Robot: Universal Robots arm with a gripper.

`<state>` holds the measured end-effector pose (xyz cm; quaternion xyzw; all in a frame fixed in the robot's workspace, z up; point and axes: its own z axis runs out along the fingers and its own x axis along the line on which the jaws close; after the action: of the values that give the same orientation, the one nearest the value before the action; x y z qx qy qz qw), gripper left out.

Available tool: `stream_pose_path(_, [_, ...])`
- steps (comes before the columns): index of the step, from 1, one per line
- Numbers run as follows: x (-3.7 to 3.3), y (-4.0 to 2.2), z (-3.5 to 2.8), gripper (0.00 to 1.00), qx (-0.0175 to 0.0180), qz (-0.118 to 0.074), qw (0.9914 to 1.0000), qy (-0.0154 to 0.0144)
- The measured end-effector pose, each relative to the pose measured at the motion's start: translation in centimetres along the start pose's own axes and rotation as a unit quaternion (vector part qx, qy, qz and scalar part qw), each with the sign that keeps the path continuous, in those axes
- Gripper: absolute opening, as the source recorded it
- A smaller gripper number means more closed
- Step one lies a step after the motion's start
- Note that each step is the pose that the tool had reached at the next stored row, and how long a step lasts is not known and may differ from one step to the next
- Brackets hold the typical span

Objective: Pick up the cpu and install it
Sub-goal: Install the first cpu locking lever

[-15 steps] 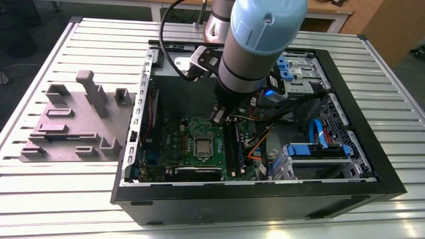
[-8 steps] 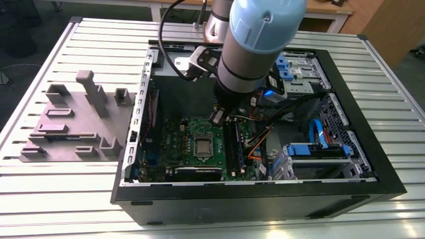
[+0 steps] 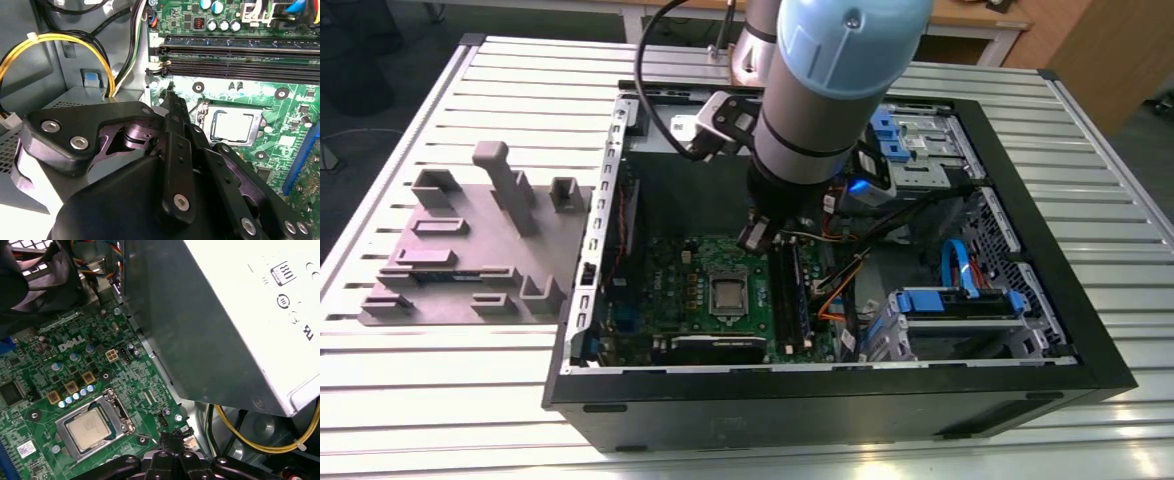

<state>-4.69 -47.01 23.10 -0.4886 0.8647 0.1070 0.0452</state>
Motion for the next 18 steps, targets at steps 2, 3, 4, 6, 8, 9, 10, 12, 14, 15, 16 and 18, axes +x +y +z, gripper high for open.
stream_pose_path(2, [0.09, -0.02, -0.04, 0.10, 0.0014, -0.001, 1.00000, 0.0025])
stream_pose_path(3, [0.14, -0.04, -0.05, 0.10, 0.0020, -0.001, 0.99999, 0.0038])
stream_pose_path(4, [0.20, -0.07, -0.08, 0.10, 0.0026, -0.001, 0.99998, 0.0051])
stream_pose_path(6, [0.33, -0.14, -0.11, 0.10, 0.0030, -0.002, 0.99998, 0.0059])
stream_pose_path(8, [0.49, -0.21, -0.15, 0.10, 0.0029, -0.002, 0.99997, 0.0061])
stream_pose_path(9, [0.55, -0.23, -0.16, 0.10, 0.0029, -0.003, 0.99997, 0.0061])
stream_pose_path(10, [0.60, -0.27, -0.18, 0.10, 0.0029, -0.003, 0.99997, 0.0061])
stream_pose_path(12, [0.75, -0.32, -0.22, 0.10, 0.0026, -0.004, 0.99997, 0.0064])
stream_pose_path(14, [0.89, -0.32, -0.24, 0.10, 0.0017, -0.010, 0.99993, 0.0071])
stream_pose_path(15, [0.92, -0.30, -0.25, 0.10, 0.0009, -0.013, 0.99988, 0.0076])
stream_pose_path(16, [0.95, -0.29, -0.25, 0.10, 0.0001, -0.018, 0.99980, 0.0083])
stream_pose_path(18, [0.99, -0.25, -0.26, 0.10, -0.0020, -0.030, 0.99950, 0.0100])
